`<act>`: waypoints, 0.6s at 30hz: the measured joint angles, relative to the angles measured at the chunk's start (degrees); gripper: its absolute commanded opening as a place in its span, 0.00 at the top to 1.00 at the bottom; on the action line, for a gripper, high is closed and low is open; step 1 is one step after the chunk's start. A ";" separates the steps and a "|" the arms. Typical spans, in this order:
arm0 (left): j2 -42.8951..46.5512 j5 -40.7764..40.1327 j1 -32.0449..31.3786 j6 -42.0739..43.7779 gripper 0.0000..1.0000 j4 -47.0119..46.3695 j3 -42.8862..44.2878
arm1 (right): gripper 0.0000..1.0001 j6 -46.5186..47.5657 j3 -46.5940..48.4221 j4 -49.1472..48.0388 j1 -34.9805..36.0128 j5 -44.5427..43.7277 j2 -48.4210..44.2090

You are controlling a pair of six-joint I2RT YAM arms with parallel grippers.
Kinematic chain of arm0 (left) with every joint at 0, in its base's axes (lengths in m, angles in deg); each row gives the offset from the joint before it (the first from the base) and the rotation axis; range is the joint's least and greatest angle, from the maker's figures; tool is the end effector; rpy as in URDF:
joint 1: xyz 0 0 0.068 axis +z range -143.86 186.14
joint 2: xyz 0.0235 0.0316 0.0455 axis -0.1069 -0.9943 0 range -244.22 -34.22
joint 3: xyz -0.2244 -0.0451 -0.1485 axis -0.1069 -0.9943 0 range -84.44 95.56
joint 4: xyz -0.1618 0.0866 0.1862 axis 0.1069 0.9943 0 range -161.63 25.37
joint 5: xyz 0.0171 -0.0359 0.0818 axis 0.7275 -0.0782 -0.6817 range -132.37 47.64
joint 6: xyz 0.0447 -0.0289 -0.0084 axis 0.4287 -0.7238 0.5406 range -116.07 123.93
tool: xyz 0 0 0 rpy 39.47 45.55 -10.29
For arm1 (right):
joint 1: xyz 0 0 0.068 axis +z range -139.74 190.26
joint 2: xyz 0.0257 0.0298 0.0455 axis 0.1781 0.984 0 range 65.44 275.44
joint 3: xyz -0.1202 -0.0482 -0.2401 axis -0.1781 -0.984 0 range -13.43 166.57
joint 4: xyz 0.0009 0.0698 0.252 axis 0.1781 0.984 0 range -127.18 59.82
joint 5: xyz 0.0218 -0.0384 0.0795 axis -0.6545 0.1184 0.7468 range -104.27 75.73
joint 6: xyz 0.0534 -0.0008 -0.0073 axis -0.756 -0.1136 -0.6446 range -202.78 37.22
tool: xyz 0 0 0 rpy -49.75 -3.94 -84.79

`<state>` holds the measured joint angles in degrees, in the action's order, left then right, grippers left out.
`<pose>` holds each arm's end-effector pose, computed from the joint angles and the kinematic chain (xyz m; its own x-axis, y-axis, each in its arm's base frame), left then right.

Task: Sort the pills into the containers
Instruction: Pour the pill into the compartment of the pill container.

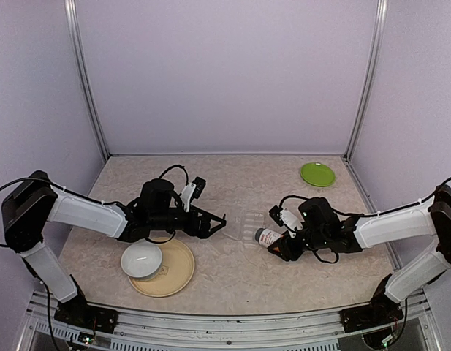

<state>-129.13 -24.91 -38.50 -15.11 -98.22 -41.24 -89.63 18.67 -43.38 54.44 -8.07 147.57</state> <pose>0.2339 -0.2459 0.1756 -0.5673 0.1227 -0.8143 0.7177 0.5585 -0.4158 0.1882 0.1882 0.1500 -0.5824 -0.4007 -0.7073 -0.6841 0.7115 0.1603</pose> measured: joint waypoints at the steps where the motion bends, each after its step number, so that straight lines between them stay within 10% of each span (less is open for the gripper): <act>1: 0.00 0.04 0.00 0.00 0.01 0.00 0.00 | 0.87 0.00 0.09 0.17 0.00 -0.02 0.00; 18: 0.00 0.13 0.00 -0.02 0.01 0.00 0.00 | 0.87 -0.09 3.15 5.99 0.00 -0.04 0.00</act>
<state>-129.13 -24.78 -38.50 -15.14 -98.22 -41.24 -89.72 21.82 -37.39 54.44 -8.11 147.57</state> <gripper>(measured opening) 0.988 0.539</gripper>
